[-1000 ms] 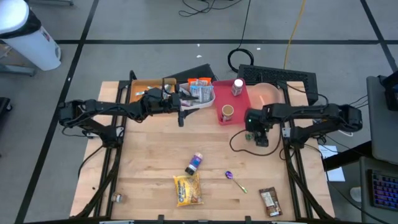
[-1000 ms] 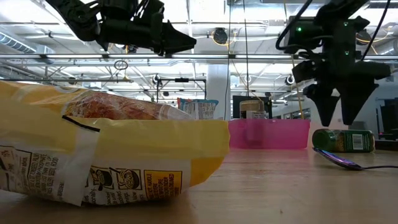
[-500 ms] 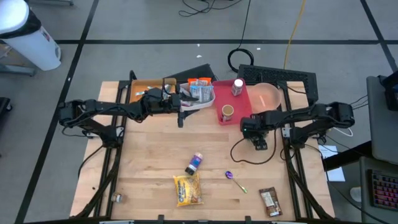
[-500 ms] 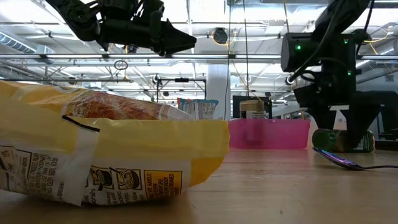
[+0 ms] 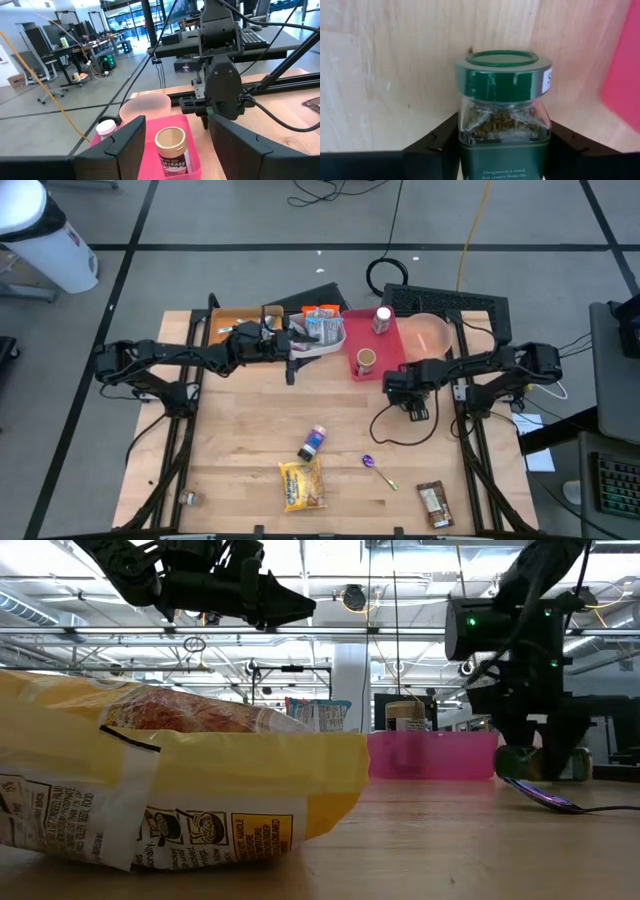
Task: Pick & Place Food Item
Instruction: Put the green seasoning bottle into the pink bin
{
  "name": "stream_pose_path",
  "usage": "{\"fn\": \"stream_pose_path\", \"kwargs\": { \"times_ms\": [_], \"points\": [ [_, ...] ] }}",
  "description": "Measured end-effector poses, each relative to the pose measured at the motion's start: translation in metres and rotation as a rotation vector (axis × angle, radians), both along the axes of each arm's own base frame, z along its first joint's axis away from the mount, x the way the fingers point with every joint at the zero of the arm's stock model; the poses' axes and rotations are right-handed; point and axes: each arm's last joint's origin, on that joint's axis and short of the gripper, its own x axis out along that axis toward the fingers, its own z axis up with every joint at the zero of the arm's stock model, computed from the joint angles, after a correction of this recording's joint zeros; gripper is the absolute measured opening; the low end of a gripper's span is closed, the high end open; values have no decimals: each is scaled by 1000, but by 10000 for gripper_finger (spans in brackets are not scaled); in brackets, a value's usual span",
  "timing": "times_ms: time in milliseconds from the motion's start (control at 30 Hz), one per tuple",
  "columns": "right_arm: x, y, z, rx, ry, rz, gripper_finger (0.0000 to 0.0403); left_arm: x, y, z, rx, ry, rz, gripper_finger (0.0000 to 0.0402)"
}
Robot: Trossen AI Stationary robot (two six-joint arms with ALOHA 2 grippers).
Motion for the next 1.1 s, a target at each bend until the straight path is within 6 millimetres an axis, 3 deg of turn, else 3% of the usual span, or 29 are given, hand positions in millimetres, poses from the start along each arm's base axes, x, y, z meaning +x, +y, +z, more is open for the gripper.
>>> {"fn": "stream_pose_path", "kwargs": {
  "times_ms": [167,367,567,800,1100],
  "points": [
    [13,-2,13,-10,-66,26,189,0,0,0,10,-2,0,227],
    [39,2,46,-27,-215,99,189,0,0,0,14,-5,0,227],
    [59,12,89,-8,-523,208,189,0,0,0,14,-5,9,227],
    [64,11,131,-72,-900,221,189,1,-3,1,12,-6,-1,227],
    [73,-2,165,-187,-1232,224,189,5,-20,4,73,-36,-60,227]
  ]
}}
